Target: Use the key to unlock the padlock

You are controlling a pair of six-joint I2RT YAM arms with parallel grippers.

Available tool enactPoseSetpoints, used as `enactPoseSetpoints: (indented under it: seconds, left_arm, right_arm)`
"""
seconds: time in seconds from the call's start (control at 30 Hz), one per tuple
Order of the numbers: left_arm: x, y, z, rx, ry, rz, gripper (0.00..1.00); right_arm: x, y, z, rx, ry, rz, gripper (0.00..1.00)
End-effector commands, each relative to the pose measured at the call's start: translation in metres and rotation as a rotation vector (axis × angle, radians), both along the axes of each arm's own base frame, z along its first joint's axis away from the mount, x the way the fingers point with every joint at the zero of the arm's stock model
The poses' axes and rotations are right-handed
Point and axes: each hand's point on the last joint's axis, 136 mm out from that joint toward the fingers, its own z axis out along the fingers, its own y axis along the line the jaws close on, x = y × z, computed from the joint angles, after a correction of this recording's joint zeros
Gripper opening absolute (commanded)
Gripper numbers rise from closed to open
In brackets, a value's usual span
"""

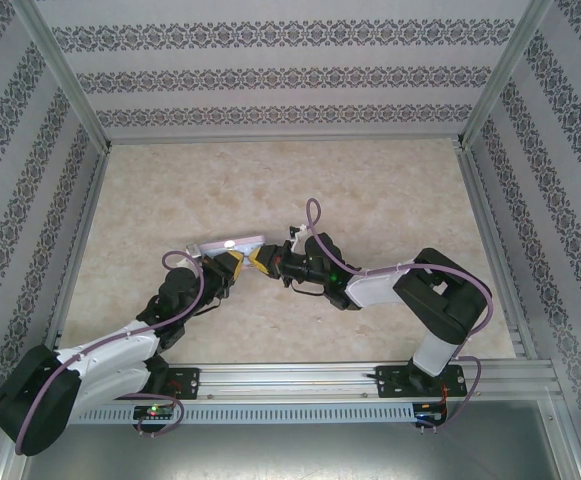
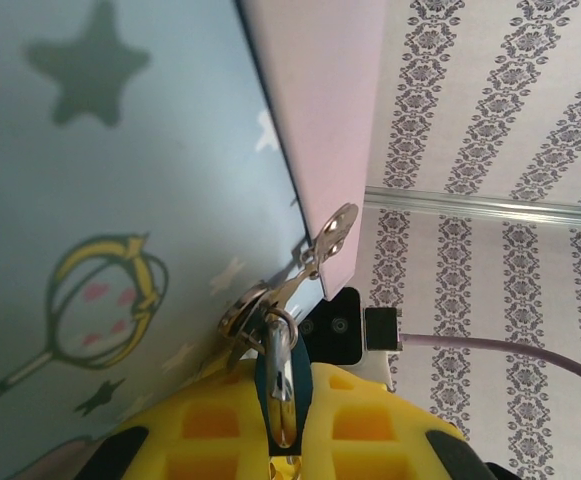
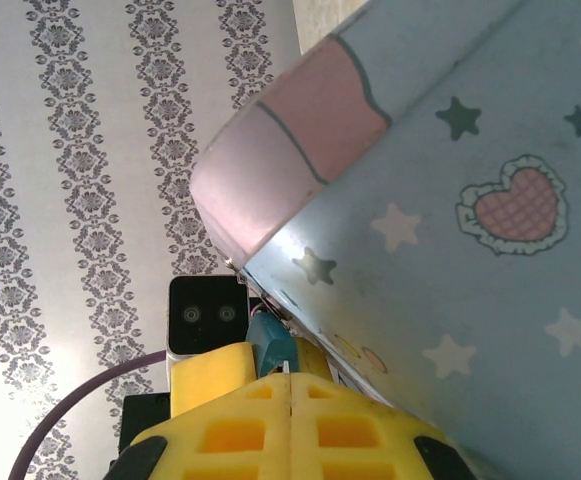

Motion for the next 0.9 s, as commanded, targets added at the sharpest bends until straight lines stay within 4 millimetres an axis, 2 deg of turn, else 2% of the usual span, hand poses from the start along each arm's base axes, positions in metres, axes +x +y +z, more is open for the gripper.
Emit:
enactPoseSetpoints:
  seconds: [0.0,0.13,0.43,0.7,0.87]
  left_arm:
    - [-0.008,-0.018,0.036,-0.069,-0.123,-0.115,0.00]
    - [-0.012,-0.016,0.034,-0.094,-0.124,-0.122,0.00]
    - [-0.015,-0.024,0.050,-0.105,-0.165,-0.179,0.00]
    - [-0.012,-0.020,0.045,-0.080,-0.141,-0.153,0.00]
    - [-0.012,-0.016,0.043,-0.071,-0.144,-0.131,0.00]
  right_arm:
    - [0.002,0.000,0.003,0.021,-0.024,0.015,0.00]
    - [0.003,-0.002,-0.001,0.021,-0.022,0.028,0.00]
    - [0.000,-0.003,0.002,0.056,-0.043,0.076,0.00]
    - [-0.007,0.000,0.013,0.097,-0.049,0.131,0.00]
    - [-0.010,0.005,0.007,0.096,-0.026,0.135,0.00]
